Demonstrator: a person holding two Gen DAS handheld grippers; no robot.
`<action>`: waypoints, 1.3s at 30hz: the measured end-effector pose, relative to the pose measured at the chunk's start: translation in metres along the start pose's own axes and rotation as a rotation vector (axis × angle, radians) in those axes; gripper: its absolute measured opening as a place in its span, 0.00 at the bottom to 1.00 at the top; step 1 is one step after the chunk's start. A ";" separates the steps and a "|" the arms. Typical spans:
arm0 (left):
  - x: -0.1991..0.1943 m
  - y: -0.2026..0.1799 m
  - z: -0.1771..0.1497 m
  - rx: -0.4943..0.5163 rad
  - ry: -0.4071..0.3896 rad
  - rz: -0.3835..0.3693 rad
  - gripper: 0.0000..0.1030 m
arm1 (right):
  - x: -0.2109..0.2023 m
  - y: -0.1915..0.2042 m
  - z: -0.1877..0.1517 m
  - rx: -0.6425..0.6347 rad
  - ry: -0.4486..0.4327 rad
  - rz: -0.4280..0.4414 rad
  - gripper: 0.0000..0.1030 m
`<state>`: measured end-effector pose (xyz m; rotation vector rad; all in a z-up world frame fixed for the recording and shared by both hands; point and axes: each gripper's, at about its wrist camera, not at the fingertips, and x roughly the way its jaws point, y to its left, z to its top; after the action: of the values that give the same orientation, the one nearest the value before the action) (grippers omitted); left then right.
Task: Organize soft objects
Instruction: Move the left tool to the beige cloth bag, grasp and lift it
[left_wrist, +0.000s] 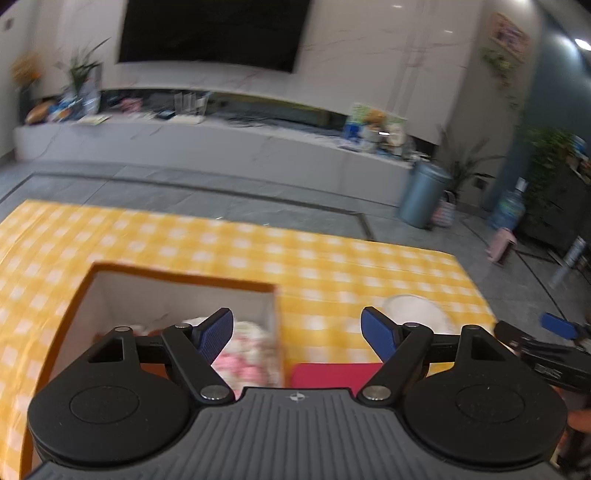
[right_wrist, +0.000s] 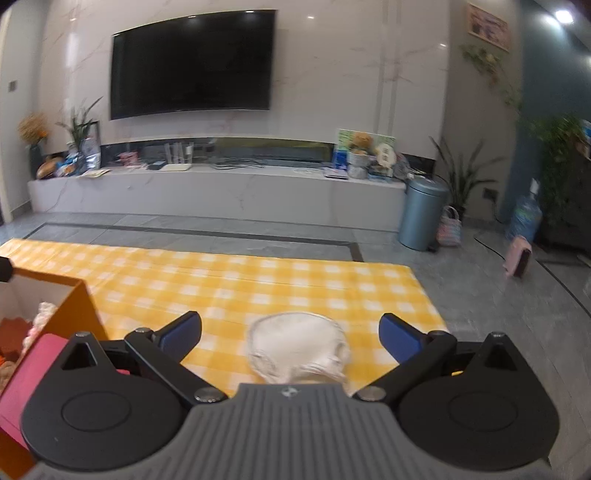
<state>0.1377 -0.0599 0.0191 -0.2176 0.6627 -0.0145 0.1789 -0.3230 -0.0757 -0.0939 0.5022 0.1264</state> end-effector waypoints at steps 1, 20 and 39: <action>-0.001 -0.009 0.002 0.021 0.003 -0.021 0.90 | 0.001 -0.006 -0.002 0.005 0.007 -0.032 0.97; 0.158 -0.185 -0.020 0.473 0.108 -0.173 0.90 | 0.036 -0.093 -0.047 0.158 0.203 -0.282 0.97; 0.261 -0.207 -0.064 0.790 0.270 -0.011 0.81 | 0.102 -0.115 -0.067 0.427 0.253 -0.058 0.97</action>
<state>0.3163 -0.2959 -0.1465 0.5507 0.8758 -0.3151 0.2522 -0.4344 -0.1769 0.2968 0.7685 -0.0523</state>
